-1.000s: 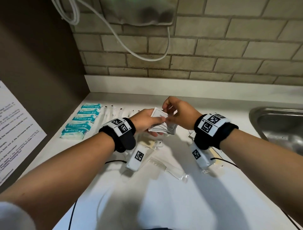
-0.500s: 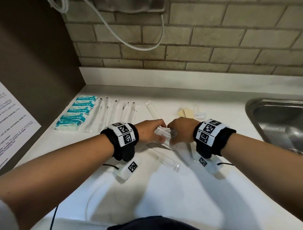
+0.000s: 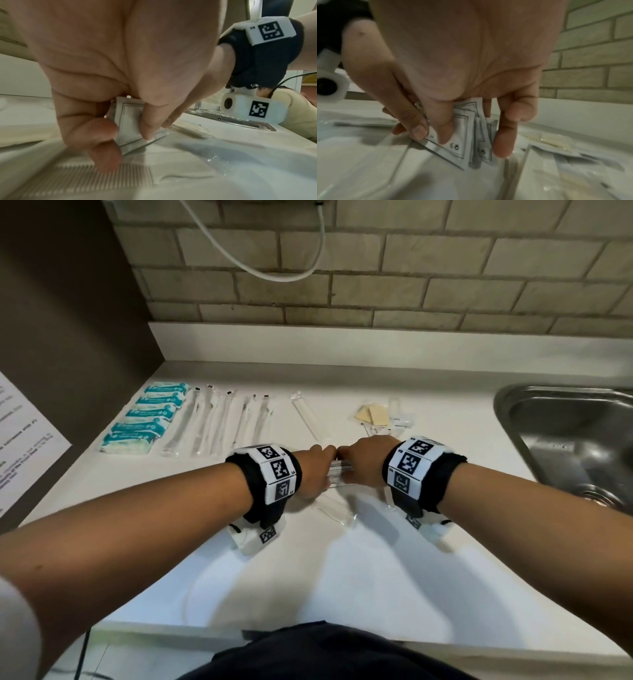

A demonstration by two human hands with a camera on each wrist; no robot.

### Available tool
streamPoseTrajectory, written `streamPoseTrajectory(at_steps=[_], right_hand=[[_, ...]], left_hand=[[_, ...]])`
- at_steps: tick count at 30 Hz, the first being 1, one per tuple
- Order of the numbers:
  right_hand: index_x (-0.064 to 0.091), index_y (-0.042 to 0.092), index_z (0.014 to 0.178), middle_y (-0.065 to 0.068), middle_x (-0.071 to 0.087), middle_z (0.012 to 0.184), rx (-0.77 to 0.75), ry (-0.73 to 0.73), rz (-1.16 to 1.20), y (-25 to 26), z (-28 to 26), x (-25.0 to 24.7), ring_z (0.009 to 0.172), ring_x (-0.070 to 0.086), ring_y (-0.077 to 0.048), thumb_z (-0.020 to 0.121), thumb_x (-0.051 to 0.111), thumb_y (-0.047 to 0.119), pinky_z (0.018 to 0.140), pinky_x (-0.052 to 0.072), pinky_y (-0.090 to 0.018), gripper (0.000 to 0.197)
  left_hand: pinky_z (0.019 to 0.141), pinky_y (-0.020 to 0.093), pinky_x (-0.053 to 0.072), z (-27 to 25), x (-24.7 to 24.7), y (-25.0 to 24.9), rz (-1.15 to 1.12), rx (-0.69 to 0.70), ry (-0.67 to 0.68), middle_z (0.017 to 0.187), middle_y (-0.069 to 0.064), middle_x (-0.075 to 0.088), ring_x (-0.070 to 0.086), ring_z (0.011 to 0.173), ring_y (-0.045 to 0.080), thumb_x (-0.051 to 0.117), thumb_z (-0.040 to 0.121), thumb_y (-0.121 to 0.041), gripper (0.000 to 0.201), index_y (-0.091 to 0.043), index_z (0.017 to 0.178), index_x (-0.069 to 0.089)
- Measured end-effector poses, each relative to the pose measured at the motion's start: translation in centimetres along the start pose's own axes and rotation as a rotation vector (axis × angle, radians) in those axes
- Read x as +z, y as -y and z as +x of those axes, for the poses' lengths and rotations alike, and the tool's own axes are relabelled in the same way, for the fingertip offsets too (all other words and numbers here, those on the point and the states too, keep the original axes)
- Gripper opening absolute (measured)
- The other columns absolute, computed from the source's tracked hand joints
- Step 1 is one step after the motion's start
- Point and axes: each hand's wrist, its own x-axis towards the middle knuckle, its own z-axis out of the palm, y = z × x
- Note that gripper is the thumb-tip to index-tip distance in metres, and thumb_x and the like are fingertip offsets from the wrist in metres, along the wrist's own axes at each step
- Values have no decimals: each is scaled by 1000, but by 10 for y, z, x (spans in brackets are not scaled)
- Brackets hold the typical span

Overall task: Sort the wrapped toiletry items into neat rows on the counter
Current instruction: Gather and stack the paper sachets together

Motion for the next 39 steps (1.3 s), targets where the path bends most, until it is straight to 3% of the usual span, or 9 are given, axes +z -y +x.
streamPoseTrajectory(at_steps=[2, 5, 11, 14, 17, 23, 30, 34, 39], right_hand=[[49, 12, 125, -8, 65, 107, 0, 8, 106, -3, 3, 3, 95, 62, -27, 94, 54, 31, 73, 45, -32, 36], [43, 6, 127, -15, 63, 115, 16, -5, 194, -9, 5, 3, 100, 62, -30, 94, 55, 19, 81, 50, -37, 38], [41, 10, 107, -9, 56, 97, 48, -30, 240, -8, 3, 15, 77, 50, -22, 88, 57, 19, 67, 38, -32, 27], [35, 18, 97, 0, 45, 85, 72, -23, 204, -9, 5, 24, 79, 53, -23, 78, 67, 30, 69, 47, -34, 39], [39, 19, 93, 2, 48, 78, 87, -52, 189, -11, 6, 26, 87, 62, -27, 84, 61, 29, 71, 48, -34, 26], [50, 13, 114, -5, 64, 101, 51, -57, 98, -14, 8, 17, 89, 63, -27, 90, 60, 33, 69, 44, -32, 33], [43, 11, 121, -9, 54, 116, 50, -6, 189, -12, 6, 29, 107, 56, -29, 88, 56, 36, 86, 47, -40, 42], [44, 16, 96, -4, 60, 92, 23, -3, 221, -18, 5, 21, 81, 55, -25, 90, 54, 31, 73, 46, -36, 19], [43, 23, 83, 8, 48, 72, -37, 14, 298, -27, -1, -4, 72, 51, -16, 94, 52, 28, 56, 34, -23, 15]], left_hand=[[84, 42, 45, 2, 1, -3, 2, -41, 6, 125, 15, 44, 58, 103, 34, 48, 97, -30, 44, -8, 133, 33], [84, 44, 45, 4, 3, -7, -18, -81, 11, 124, 13, 38, 57, 94, 33, 46, 95, -37, 48, -9, 130, 32], [77, 39, 41, 6, -3, -15, -110, -95, 14, 123, 12, 35, 52, 85, 29, 46, 95, -28, 40, -6, 127, 36], [84, 41, 45, 8, -4, -11, -149, -53, -10, 123, 12, 41, 56, 95, 31, 49, 94, -20, 39, -8, 129, 36], [84, 40, 45, 9, -9, -7, -129, -9, 10, 120, 12, 45, 54, 91, 27, 46, 95, -20, 32, -9, 125, 41], [76, 38, 38, 12, -6, -15, -75, -47, 25, 121, 13, 38, 48, 83, 26, 41, 98, -19, 31, -4, 125, 36], [81, 39, 37, 12, 5, -17, -108, -12, 11, 126, 14, 34, 54, 97, 33, 40, 98, -21, 35, -2, 127, 33], [80, 36, 41, 12, -1, -10, -149, 5, -31, 129, 16, 45, 57, 102, 32, 44, 98, -16, 35, -3, 130, 38], [72, 24, 47, -5, -40, 16, -275, 71, -123, 103, -4, 67, 61, 85, 14, 69, 86, -34, 37, -18, 118, 60]])
